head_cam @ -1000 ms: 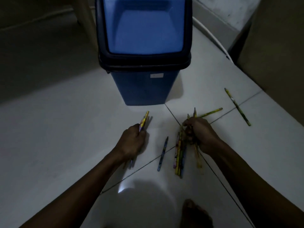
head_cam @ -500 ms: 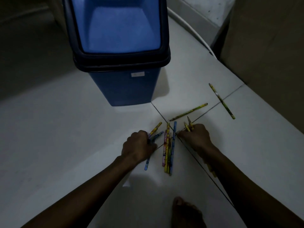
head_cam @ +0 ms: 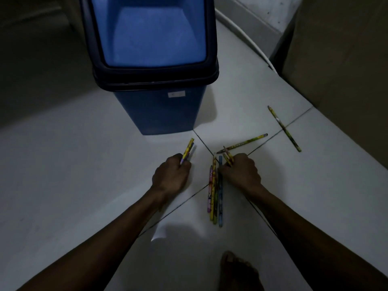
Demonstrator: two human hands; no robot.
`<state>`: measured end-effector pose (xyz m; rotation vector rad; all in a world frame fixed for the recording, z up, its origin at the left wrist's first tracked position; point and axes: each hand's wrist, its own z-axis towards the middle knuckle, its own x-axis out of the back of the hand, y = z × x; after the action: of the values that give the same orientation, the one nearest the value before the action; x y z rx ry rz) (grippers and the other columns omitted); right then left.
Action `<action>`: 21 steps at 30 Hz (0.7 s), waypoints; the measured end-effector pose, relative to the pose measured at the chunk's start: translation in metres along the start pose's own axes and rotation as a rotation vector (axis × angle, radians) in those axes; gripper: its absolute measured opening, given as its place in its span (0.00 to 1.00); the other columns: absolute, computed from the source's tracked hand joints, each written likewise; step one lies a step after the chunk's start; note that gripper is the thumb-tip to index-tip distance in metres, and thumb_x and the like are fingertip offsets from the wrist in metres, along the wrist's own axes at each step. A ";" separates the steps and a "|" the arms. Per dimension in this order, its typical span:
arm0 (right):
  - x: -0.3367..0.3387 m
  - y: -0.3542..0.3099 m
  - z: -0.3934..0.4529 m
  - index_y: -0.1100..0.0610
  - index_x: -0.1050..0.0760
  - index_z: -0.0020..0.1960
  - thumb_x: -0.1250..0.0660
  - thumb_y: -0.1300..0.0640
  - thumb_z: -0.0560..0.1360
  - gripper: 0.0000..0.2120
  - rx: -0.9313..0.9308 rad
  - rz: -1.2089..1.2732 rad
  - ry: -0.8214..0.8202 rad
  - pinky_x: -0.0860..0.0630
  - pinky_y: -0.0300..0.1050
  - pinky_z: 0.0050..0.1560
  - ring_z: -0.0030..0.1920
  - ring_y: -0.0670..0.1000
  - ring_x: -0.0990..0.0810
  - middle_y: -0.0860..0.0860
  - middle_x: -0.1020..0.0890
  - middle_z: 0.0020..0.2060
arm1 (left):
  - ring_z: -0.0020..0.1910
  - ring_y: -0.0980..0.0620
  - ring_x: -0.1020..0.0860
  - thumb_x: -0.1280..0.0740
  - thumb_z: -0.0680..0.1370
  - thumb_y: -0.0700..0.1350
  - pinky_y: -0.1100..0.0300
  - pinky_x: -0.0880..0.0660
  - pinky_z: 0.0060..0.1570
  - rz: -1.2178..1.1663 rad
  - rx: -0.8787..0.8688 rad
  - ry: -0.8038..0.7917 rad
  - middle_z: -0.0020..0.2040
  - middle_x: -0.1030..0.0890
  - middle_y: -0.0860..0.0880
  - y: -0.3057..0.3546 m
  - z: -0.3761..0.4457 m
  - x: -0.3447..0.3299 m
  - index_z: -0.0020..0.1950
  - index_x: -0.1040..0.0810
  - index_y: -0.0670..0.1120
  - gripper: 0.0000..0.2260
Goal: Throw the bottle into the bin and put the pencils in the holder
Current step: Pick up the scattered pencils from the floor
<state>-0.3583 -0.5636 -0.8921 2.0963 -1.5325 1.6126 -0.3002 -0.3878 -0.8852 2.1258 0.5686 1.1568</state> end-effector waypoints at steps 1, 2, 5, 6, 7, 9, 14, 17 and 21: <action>0.002 0.001 0.000 0.56 0.30 0.35 0.30 0.49 0.69 0.13 -0.006 0.007 0.007 0.34 0.40 0.31 0.36 0.54 0.23 0.52 0.25 0.34 | 0.45 0.39 0.20 0.43 0.77 0.54 0.50 0.25 0.46 -0.004 0.008 0.001 0.44 0.18 0.42 0.000 0.000 -0.002 0.48 0.23 0.47 0.14; 0.005 0.002 0.000 0.55 0.32 0.33 0.31 0.50 0.70 0.14 -0.016 0.010 0.014 0.36 0.39 0.30 0.34 0.54 0.24 0.52 0.26 0.33 | 0.45 0.40 0.20 0.42 0.77 0.55 0.51 0.25 0.46 -0.015 0.013 -0.002 0.44 0.17 0.43 0.001 0.000 -0.003 0.47 0.23 0.47 0.13; 0.009 0.005 -0.001 0.55 0.32 0.32 0.32 0.49 0.71 0.16 -0.014 -0.035 0.009 0.36 0.39 0.30 0.33 0.53 0.25 0.51 0.26 0.32 | 0.45 0.40 0.19 0.37 0.77 0.55 0.53 0.25 0.44 -0.055 0.014 -0.053 0.41 0.19 0.44 0.003 -0.001 -0.013 0.45 0.23 0.47 0.12; 0.008 0.006 -0.002 0.56 0.29 0.35 0.31 0.47 0.71 0.15 -0.002 -0.065 0.012 0.33 0.40 0.31 0.35 0.54 0.23 0.52 0.24 0.34 | 0.45 0.40 0.19 0.36 0.77 0.55 0.53 0.25 0.44 -0.064 0.015 -0.067 0.41 0.20 0.45 0.003 0.000 -0.017 0.44 0.22 0.47 0.12; 0.006 0.005 -0.001 0.57 0.26 0.39 0.30 0.44 0.70 0.16 0.006 -0.096 0.025 0.30 0.41 0.34 0.38 0.55 0.21 0.54 0.22 0.38 | 0.45 0.40 0.19 0.35 0.77 0.55 0.53 0.25 0.44 -0.056 0.020 -0.075 0.41 0.20 0.45 0.003 -0.001 -0.021 0.44 0.22 0.47 0.12; 0.003 0.004 -0.001 0.59 0.23 0.47 0.28 0.43 0.69 0.19 0.000 -0.137 0.060 0.27 0.43 0.39 0.45 0.58 0.19 0.56 0.20 0.45 | 0.45 0.41 0.19 0.35 0.76 0.55 0.53 0.24 0.44 0.002 0.026 -0.083 0.42 0.19 0.44 0.003 -0.002 -0.029 0.45 0.22 0.46 0.12; 0.006 0.000 -0.001 0.60 0.26 0.51 0.32 0.46 0.72 0.18 -0.005 -0.176 0.033 0.30 0.44 0.42 0.50 0.59 0.21 0.58 0.22 0.50 | 0.44 0.41 0.19 0.34 0.73 0.58 0.51 0.22 0.43 0.118 0.043 -0.068 0.45 0.18 0.43 0.006 -0.002 -0.042 0.47 0.21 0.46 0.15; 0.017 0.005 0.002 0.57 0.28 0.39 0.37 0.46 0.73 0.14 -0.014 -0.038 0.036 0.31 0.43 0.38 0.43 0.58 0.20 0.55 0.22 0.40 | 0.46 0.41 0.20 0.35 0.73 0.59 0.52 0.23 0.43 0.152 0.043 -0.034 0.46 0.19 0.43 0.010 -0.002 -0.046 0.47 0.22 0.45 0.17; 0.029 0.014 0.006 0.58 0.29 0.33 0.40 0.50 0.72 0.13 -0.005 0.273 0.050 0.28 0.47 0.34 0.33 0.58 0.21 0.54 0.20 0.29 | 0.52 0.40 0.22 0.37 0.75 0.59 0.52 0.28 0.46 0.221 0.018 -0.012 0.52 0.21 0.41 0.021 -0.002 -0.051 0.51 0.25 0.43 0.19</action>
<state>-0.3662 -0.5926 -0.8794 1.8942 -1.8711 1.7256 -0.3271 -0.4343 -0.8993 2.2525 0.3451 1.2605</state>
